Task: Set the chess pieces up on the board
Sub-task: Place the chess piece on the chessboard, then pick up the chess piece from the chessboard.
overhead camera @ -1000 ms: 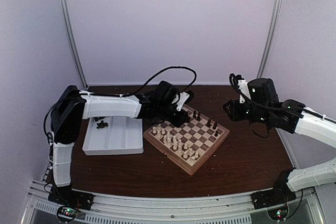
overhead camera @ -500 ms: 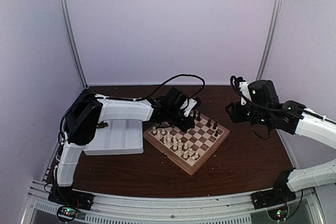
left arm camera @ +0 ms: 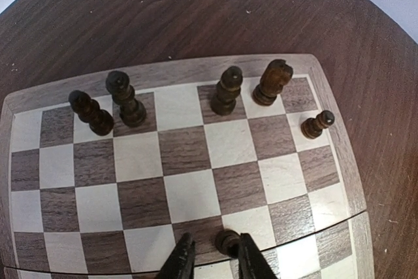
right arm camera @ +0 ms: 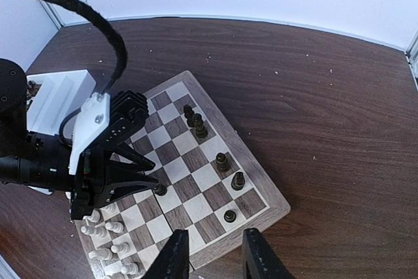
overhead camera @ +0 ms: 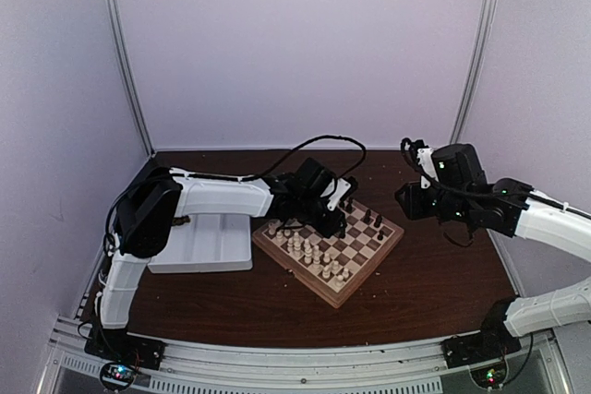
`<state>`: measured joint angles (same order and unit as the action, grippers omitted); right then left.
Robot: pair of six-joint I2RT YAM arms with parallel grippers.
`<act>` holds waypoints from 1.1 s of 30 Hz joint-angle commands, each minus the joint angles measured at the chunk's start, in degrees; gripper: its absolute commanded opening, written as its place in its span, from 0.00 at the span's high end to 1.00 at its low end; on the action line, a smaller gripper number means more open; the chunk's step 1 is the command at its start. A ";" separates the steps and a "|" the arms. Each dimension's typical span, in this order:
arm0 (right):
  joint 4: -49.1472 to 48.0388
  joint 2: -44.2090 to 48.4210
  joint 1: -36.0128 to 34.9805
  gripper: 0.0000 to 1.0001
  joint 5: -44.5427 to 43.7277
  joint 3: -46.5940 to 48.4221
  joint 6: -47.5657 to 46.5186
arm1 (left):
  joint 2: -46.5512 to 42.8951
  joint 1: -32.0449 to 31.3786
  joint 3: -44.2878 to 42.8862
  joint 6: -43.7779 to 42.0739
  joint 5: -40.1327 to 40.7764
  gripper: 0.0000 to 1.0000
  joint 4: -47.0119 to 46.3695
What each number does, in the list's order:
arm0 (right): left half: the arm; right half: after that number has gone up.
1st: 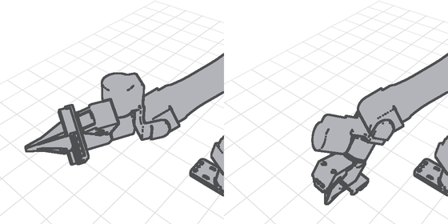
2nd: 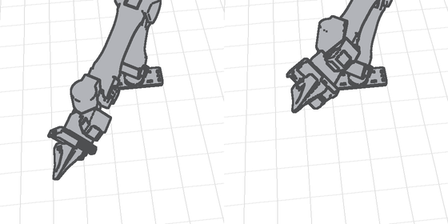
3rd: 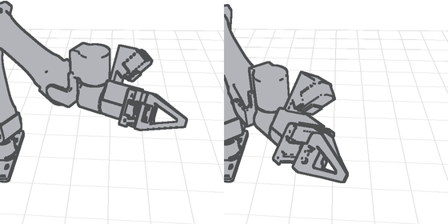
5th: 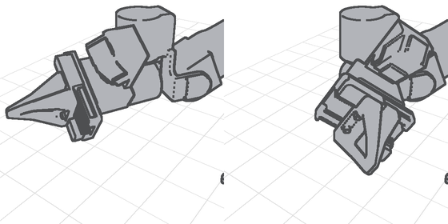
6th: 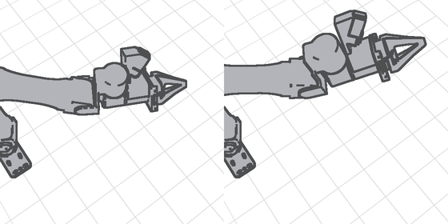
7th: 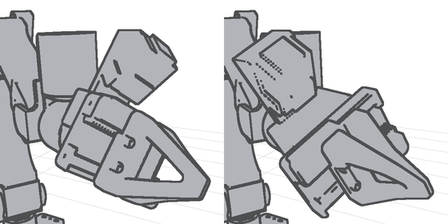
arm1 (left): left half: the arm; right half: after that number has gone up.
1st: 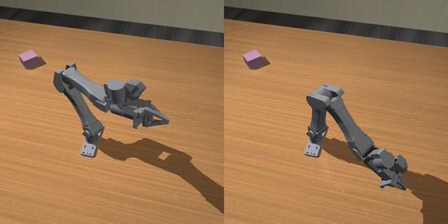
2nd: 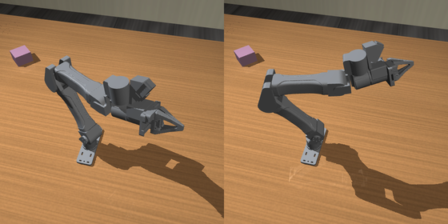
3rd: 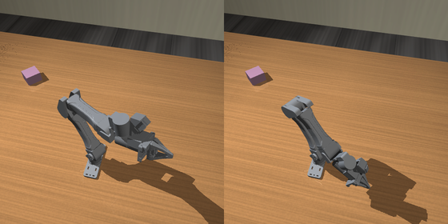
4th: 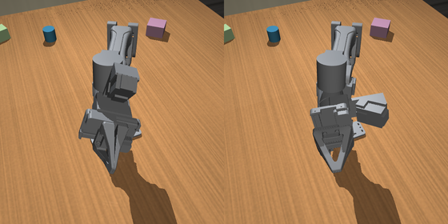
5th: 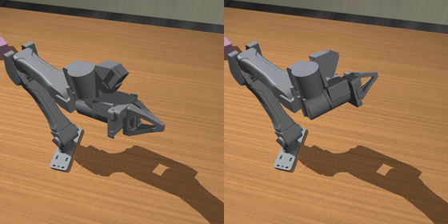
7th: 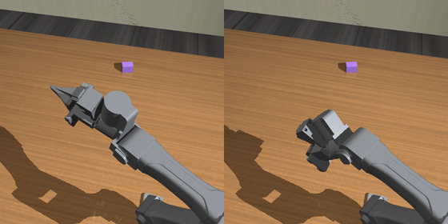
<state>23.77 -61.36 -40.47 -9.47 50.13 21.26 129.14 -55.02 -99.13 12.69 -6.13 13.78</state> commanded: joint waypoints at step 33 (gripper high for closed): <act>12.62 -33.53 -6.01 0.68 13.55 23.98 -1.94 | -48.49 12.86 31.81 10.54 25.47 0.61 14.45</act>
<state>32.42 -90.70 -45.98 5.96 70.11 20.21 86.83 -44.07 -72.18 19.88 15.97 26.37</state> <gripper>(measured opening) 0.319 0.383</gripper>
